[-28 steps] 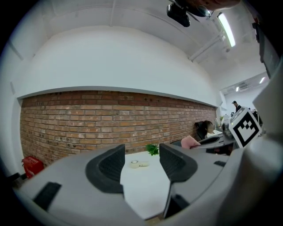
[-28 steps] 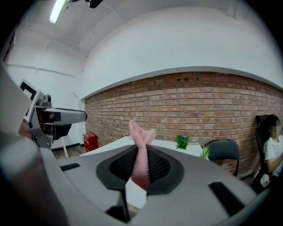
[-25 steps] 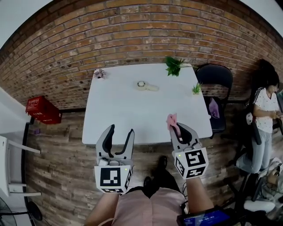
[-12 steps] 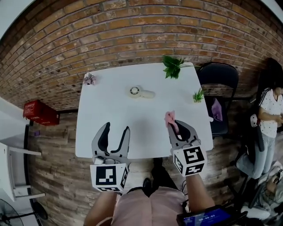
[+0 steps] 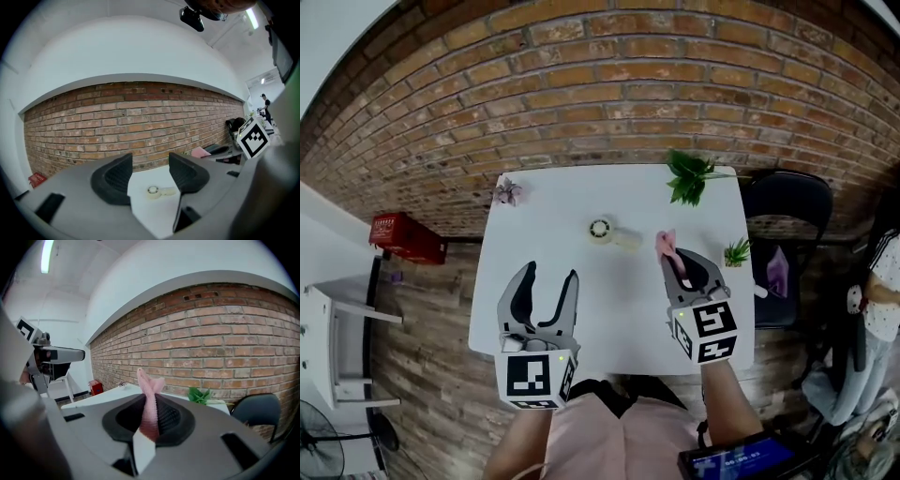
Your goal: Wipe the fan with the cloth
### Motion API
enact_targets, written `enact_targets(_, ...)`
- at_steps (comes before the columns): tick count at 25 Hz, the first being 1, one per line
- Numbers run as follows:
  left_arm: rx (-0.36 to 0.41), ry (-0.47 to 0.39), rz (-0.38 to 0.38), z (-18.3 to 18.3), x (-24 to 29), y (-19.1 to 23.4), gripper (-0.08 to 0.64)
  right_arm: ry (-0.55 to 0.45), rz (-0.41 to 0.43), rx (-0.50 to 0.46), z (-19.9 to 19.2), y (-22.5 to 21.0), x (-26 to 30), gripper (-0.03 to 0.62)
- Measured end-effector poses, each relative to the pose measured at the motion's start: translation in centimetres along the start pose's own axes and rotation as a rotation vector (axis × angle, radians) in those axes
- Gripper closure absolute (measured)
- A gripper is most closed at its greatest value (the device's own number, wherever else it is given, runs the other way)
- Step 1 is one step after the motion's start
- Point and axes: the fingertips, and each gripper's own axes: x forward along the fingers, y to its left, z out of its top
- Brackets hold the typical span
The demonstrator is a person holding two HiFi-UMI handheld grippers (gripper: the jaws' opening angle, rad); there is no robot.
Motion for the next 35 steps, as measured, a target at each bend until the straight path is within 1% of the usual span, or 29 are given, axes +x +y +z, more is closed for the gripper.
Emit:
enact_targets(6, -0.011, 0.003, 0.032, 0.2, 1.7, 0.8, 0.310, 0.000, 0.018, -0.023, 1.3, -1.4, 2.4, 0.538)
enact_targets(13, -0.043, 0.039, 0.038, -1.9, 4.1, 3.0, 0.310, 0.066, 0.024, -0.027, -0.4, -1.8, 6.4, 0.538)
enact_targets(16, -0.061, 0.068, 0.022, -3.3, 5.6, 3.8, 0.310, 0.127, 0.024, -0.033, -2.2, -2.1, 8.6, 0.538)
enact_targets(21, -0.087, 0.118, 0.001, -6.3, 8.6, 5.4, 0.310, 0.249, 0.020, -0.032, -6.8, -3.4, 12.9, 0.538)
enact_targets(24, -0.116, 0.144, -0.011, -7.9, 10.2, 6.1, 0.310, 0.318, 0.026, -0.038, -9.4, -3.9, 15.2, 0.540)
enact_targets(28, -0.125, 0.222, -0.039, -11.2, 11.0, 6.1, 0.308, 0.405, 0.032, -0.046, -12.8, -4.1, 16.4, 0.540)
enact_targets(31, -0.158, 0.237, -0.044, -12.3, 11.2, 6.2, 0.307, 0.443, 0.043, -0.038, -14.0, -2.8, 15.8, 0.540)
enact_targets(35, -0.173, 0.229, -0.063, -12.5, 11.5, 6.2, 0.305, 0.449, 0.083, -0.023, -14.3, 0.5, 14.9, 0.540)
